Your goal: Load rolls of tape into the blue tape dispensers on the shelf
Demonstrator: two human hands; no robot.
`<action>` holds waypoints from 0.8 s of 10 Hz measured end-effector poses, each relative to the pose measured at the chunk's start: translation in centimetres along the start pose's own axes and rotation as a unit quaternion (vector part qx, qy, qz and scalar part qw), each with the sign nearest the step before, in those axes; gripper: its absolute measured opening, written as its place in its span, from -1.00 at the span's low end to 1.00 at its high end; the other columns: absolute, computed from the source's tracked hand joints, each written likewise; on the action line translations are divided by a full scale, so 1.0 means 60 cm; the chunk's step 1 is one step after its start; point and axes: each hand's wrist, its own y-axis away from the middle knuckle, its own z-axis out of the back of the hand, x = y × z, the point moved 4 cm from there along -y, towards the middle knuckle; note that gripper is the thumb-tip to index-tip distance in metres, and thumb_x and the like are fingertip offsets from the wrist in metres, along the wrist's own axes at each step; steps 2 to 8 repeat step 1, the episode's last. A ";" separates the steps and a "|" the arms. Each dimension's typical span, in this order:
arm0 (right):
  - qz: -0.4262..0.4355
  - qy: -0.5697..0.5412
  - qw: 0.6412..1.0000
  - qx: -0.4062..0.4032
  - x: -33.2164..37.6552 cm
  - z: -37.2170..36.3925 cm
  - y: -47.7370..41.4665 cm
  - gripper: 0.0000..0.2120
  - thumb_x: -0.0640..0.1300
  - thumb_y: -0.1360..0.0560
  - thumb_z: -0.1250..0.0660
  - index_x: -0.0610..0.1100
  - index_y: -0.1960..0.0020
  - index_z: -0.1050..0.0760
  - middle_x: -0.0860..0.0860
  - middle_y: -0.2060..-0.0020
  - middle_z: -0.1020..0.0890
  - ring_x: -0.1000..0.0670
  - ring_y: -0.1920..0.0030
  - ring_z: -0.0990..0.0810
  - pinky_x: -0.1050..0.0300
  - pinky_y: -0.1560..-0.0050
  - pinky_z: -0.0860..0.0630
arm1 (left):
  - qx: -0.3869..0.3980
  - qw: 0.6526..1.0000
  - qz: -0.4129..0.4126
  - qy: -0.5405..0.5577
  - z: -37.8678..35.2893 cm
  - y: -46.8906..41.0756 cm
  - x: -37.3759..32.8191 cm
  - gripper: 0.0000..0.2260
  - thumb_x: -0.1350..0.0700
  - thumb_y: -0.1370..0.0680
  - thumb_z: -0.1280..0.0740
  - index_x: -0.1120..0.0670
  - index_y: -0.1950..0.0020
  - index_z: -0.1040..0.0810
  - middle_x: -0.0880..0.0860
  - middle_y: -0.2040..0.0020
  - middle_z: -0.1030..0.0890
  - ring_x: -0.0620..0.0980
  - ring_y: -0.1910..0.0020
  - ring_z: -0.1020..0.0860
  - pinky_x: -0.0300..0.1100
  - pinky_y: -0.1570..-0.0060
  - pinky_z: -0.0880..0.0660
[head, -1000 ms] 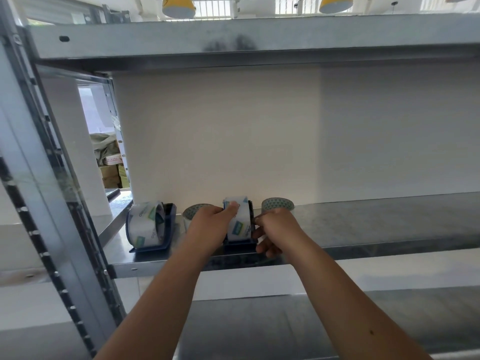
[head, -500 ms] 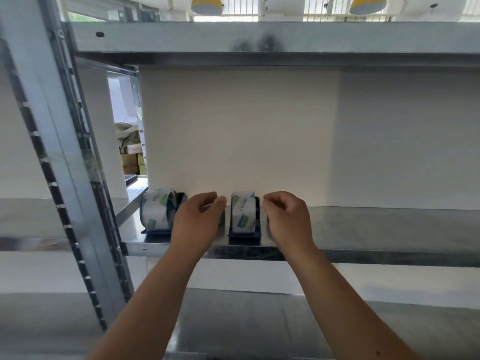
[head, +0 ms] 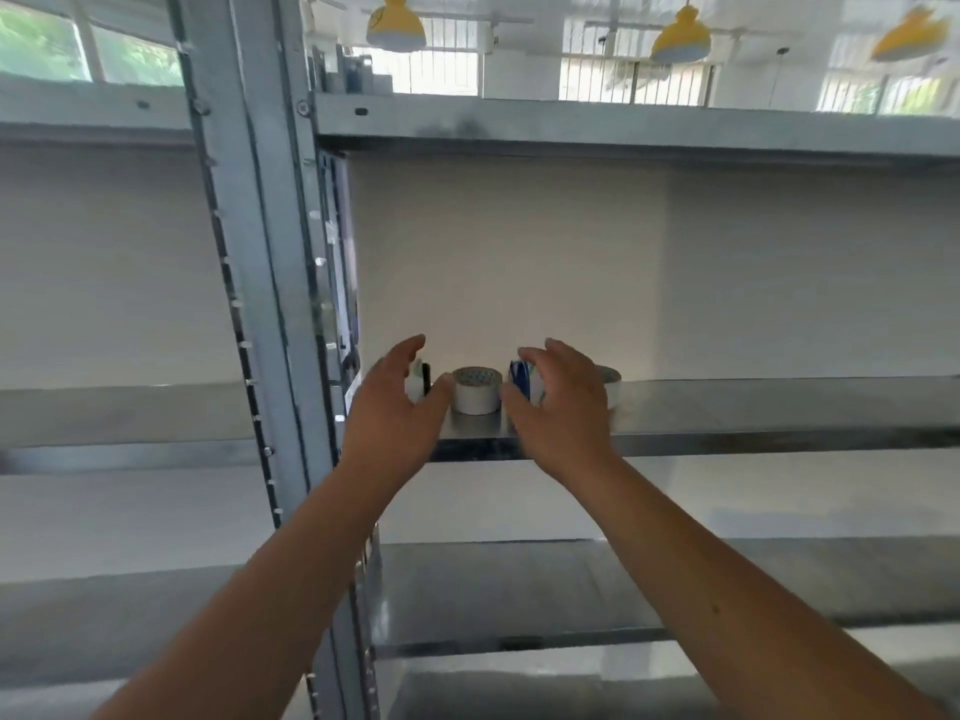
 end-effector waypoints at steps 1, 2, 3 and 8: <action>0.020 0.046 0.999 0.004 0.042 -0.006 0.011 -0.43 0.21 -0.61 -0.26 0.06 -0.57 -0.34 -0.04 -0.66 -0.24 -0.13 -0.66 -0.13 -0.19 -0.64 -0.11 | 0.001 0.994 -0.068 -0.091 0.053 0.007 -0.007 -0.41 -0.12 -0.63 -0.36 -0.10 -0.64 -0.28 -0.04 -0.61 -0.36 -0.02 -0.54 -0.36 -0.13 -0.46 -0.26; 0.020 0.046 0.999 0.004 0.042 -0.006 0.011 -0.43 0.21 -0.61 -0.26 0.06 -0.57 -0.34 -0.04 -0.66 -0.24 -0.13 -0.66 -0.13 -0.19 -0.64 -0.11 | 0.001 0.994 -0.068 -0.091 0.053 0.007 -0.007 -0.41 -0.12 -0.63 -0.36 -0.10 -0.64 -0.28 -0.04 -0.61 -0.36 -0.02 -0.54 -0.36 -0.13 -0.46 -0.26; 0.020 0.046 0.999 0.004 0.042 -0.006 0.011 -0.43 0.21 -0.61 -0.26 0.06 -0.57 -0.34 -0.04 -0.66 -0.24 -0.13 -0.66 -0.13 -0.19 -0.64 -0.11 | 0.001 0.994 -0.068 -0.091 0.053 0.007 -0.007 -0.41 -0.12 -0.63 -0.36 -0.10 -0.64 -0.28 -0.04 -0.61 -0.36 -0.02 -0.54 -0.36 -0.13 -0.46 -0.26; 0.020 0.046 0.999 0.004 0.042 -0.006 0.011 -0.43 0.21 -0.61 -0.26 0.06 -0.57 -0.34 -0.04 -0.66 -0.24 -0.13 -0.66 -0.13 -0.19 -0.64 -0.11 | 0.001 0.994 -0.068 -0.091 0.053 0.007 -0.007 -0.41 -0.12 -0.63 -0.36 -0.10 -0.64 -0.28 -0.04 -0.61 -0.36 -0.02 -0.54 -0.36 -0.13 -0.46 -0.26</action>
